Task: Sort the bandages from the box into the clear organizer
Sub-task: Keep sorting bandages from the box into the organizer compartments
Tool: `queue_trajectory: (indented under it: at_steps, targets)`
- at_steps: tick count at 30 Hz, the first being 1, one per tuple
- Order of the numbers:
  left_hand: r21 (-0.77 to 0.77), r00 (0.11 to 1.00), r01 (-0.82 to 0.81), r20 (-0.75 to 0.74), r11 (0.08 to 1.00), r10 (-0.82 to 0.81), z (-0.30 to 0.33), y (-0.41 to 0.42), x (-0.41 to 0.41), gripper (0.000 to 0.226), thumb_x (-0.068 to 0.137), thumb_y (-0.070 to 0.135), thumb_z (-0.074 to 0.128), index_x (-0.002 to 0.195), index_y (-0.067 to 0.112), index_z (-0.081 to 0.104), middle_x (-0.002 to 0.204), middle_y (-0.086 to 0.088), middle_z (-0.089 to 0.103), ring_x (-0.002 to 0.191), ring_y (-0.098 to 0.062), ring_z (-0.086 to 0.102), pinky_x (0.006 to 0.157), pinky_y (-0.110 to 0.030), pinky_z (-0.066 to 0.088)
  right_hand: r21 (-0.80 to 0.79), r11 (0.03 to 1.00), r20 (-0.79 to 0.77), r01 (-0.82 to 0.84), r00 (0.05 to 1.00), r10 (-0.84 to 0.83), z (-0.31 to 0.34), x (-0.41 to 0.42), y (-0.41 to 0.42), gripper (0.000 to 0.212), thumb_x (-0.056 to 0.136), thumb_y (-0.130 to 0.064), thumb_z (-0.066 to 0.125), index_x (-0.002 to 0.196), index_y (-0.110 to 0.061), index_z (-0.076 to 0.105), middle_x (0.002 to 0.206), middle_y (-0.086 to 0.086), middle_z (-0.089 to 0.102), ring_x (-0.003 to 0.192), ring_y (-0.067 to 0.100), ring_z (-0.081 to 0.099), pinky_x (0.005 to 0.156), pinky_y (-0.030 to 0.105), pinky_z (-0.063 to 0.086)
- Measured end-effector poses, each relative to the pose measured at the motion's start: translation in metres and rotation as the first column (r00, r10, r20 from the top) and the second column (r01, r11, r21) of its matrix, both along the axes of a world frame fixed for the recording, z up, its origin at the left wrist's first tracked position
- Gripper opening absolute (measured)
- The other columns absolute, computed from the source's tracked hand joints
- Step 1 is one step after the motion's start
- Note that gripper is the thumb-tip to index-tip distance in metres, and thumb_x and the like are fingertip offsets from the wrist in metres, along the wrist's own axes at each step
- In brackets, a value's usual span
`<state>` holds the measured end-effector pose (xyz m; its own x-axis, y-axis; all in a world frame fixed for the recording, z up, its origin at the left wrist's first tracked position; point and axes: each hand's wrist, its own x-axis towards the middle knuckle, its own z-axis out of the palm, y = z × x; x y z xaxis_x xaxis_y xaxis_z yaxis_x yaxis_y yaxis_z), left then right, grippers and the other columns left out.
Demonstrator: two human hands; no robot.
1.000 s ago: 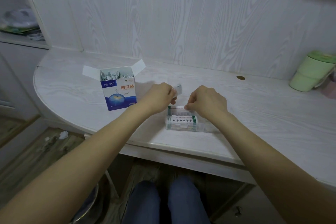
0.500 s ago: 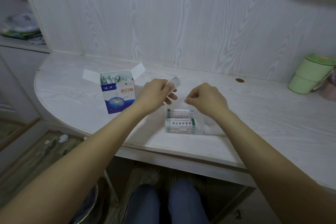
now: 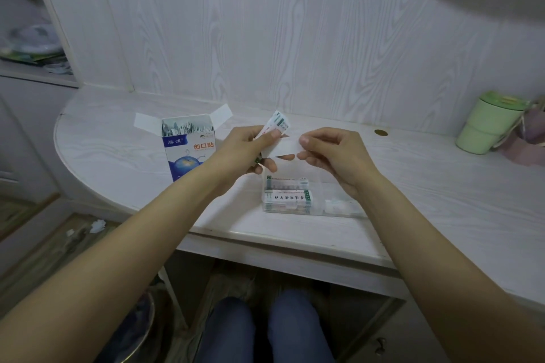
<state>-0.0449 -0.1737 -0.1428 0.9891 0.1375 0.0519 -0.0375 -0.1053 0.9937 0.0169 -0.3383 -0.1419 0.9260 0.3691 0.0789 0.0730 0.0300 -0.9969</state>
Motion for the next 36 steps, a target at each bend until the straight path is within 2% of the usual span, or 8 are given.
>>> queue_trajectory:
  at_steps: [4, 8, 11, 14, 20, 25, 30, 36]
  targets:
    - [0.045, 0.998, -0.060, 0.035, 0.997, 0.058, -0.005, -0.001, -0.005, 0.021, 0.097, 0.026, 0.051, 0.104, 0.014, 0.067, 0.084, 0.002, 0.064, 0.050, -0.004, 0.057, 0.048, -0.015, 0.039, 0.118, 0.993, -0.105, -0.026, 0.994, 0.039, -0.006, -0.008, -0.002, 0.016, 0.089, -0.013, 0.064, 0.075, -0.004, 0.064, 0.071, 0.006, 0.066, 0.068, 0.014, 0.069, 0.069, 0.018, 0.056]
    - [0.111, 0.998, -0.044, 0.049, 0.993, 0.039, -0.008, -0.002, -0.009, 0.016, 0.096, 0.026, 0.053, 0.100, 0.021, 0.068, 0.097, 0.002, 0.069, 0.060, -0.001, 0.060, 0.059, -0.016, 0.043, 0.144, 0.988, -0.125, -0.046, 0.990, 0.065, -0.009, -0.012, -0.005, 0.008, 0.087, 0.001, 0.062, 0.080, 0.001, 0.066, 0.080, 0.013, 0.067, 0.075, 0.016, 0.068, 0.076, 0.018, 0.056]
    - [0.139, 0.997, -0.065, 0.037, 0.988, 0.061, -0.011, -0.004, -0.013, 0.015, 0.096, 0.028, 0.052, 0.098, 0.024, 0.067, 0.096, 0.009, 0.070, 0.059, 0.001, 0.058, 0.059, -0.016, 0.043, 0.014, 1.000, -0.023, -0.018, 1.000, 0.018, -0.012, -0.014, -0.007, 0.013, 0.082, 0.010, 0.062, 0.079, -0.002, 0.069, 0.079, 0.010, 0.067, 0.078, 0.015, 0.065, 0.077, 0.017, 0.054]
    - [0.161, 0.986, -0.168, 0.036, 0.973, 0.164, -0.014, -0.005, -0.016, 0.016, 0.097, 0.028, 0.050, 0.094, 0.024, 0.066, 0.092, 0.011, 0.069, 0.056, -0.003, 0.051, 0.056, -0.018, 0.041, -0.161, 0.985, 0.097, 0.061, 0.994, -0.046, -0.018, -0.017, -0.010, 0.015, 0.078, 0.007, 0.067, 0.077, -0.007, 0.071, 0.081, 0.006, 0.069, 0.079, 0.011, 0.065, 0.078, 0.016, 0.053]
    - [0.144, 0.961, -0.275, 0.040, 0.951, 0.272, -0.015, -0.003, -0.022, 0.018, 0.098, 0.028, 0.049, 0.089, 0.024, 0.065, 0.086, 0.012, 0.067, 0.055, -0.006, 0.046, 0.053, -0.019, 0.040, -0.489, 0.861, 0.249, 0.139, 0.968, -0.015, -0.028, -0.022, -0.014, 0.016, 0.077, -0.001, 0.069, 0.078, -0.016, 0.073, 0.086, -0.002, 0.071, 0.083, 0.010, 0.064, 0.068, 0.014, 0.043]
    - [0.135, 0.953, -0.304, 0.041, 0.943, 0.301, -0.015, -0.005, -0.023, 0.019, 0.098, 0.028, 0.048, 0.095, 0.021, 0.065, 0.085, 0.015, 0.066, 0.058, -0.007, 0.047, 0.056, -0.020, 0.041, -0.594, 0.788, 0.344, 0.165, 0.937, 0.063, -0.029, -0.025, -0.013, 0.014, 0.078, -0.003, 0.069, 0.087, -0.013, 0.074, 0.082, -0.006, 0.066, 0.070, 0.002, 0.057, 0.057, -0.002, 0.038]
    - [0.160, 0.972, -0.235, 0.012, 0.959, 0.236, -0.015, -0.010, -0.025, 0.020, 0.098, 0.030, 0.048, 0.088, 0.024, 0.065, 0.087, 0.013, 0.069, 0.056, -0.005, 0.048, 0.051, -0.016, 0.039, -0.676, 0.713, 0.432, 0.186, 0.884, 0.178, -0.031, -0.026, -0.010, 0.016, 0.079, -0.001, 0.066, 0.086, -0.013, 0.074, 0.071, -0.010, 0.060, 0.071, 0.008, 0.056, 0.058, 0.003, 0.039]
    - [0.134, 0.987, -0.162, 0.004, 0.978, 0.163, -0.013, -0.014, -0.025, 0.022, 0.098, 0.030, 0.048, 0.092, 0.022, 0.067, 0.084, 0.009, 0.071, 0.049, -0.001, 0.046, 0.050, -0.014, 0.039, -0.749, 0.637, 0.450, 0.182, 0.846, 0.286, -0.031, -0.025, -0.010, 0.017, 0.086, -0.009, 0.061, 0.091, -0.014, 0.076, 0.094, -0.002, 0.071, 0.083, 0.005, 0.053, 0.062, 0.003, 0.037]
